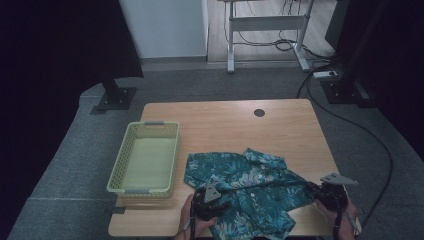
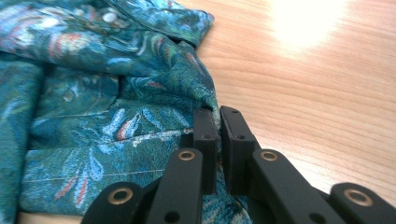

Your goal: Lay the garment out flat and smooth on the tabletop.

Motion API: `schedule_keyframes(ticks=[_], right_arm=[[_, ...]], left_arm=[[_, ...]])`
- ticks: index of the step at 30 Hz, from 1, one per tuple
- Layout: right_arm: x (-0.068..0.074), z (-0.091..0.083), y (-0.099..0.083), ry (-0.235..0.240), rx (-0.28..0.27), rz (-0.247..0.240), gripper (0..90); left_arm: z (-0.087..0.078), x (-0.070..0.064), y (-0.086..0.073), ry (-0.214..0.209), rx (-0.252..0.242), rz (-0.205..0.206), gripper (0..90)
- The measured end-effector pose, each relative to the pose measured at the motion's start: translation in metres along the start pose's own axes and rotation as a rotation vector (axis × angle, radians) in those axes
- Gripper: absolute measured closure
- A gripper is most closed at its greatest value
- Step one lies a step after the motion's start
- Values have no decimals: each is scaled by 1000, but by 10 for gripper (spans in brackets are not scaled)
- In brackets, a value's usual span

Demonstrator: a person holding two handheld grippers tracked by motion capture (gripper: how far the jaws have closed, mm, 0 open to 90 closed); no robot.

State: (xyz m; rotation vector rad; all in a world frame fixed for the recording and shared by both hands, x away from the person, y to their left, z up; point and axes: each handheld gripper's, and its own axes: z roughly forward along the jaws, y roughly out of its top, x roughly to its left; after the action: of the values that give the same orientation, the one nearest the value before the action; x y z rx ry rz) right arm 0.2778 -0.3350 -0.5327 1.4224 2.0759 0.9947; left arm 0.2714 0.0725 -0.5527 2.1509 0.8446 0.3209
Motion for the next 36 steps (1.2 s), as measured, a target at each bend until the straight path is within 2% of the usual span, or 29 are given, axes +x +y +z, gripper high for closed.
schedule_keyframes(ticks=[2, 5, 6, 11, 17, 20, 23, 25, 31, 36], right_arm=[[0, 3, -2, 1, 4, 3, 805], [4, 2, -1, -13, -10, 5, 679], [6, 0, 0, -12, -21, 6, 663], [15, -10, 3, 4, -52, -13, 616], [23, -21, 5, 38, -88, -14, 558], [29, -27, 8, 58, -108, -22, 551], [34, -32, 11, 64, -124, -35, 538], [36, -33, 12, 77, -129, -35, 537], [43, -23, 9, 112, -97, -45, 531], [61, 0, 3, 157, -27, -74, 521]], left_arm=[[0, -2, 0, 6, -4, 3, 544], [1, -3, 0, 10, 0, -3, 516], [1, -4, 0, 12, 2, -3, 511], [0, -11, 3, 7, 12, 6, 452], [-3, -31, 11, -29, -13, 37, 434], [2, -40, 11, -52, 0, 52, 422], [10, -45, 9, -54, 32, 61, 413], [11, -45, 8, -54, 23, 53, 414], [11, -40, 7, -45, 17, 58, 431], [9, -34, 5, -31, 10, 52, 446]])
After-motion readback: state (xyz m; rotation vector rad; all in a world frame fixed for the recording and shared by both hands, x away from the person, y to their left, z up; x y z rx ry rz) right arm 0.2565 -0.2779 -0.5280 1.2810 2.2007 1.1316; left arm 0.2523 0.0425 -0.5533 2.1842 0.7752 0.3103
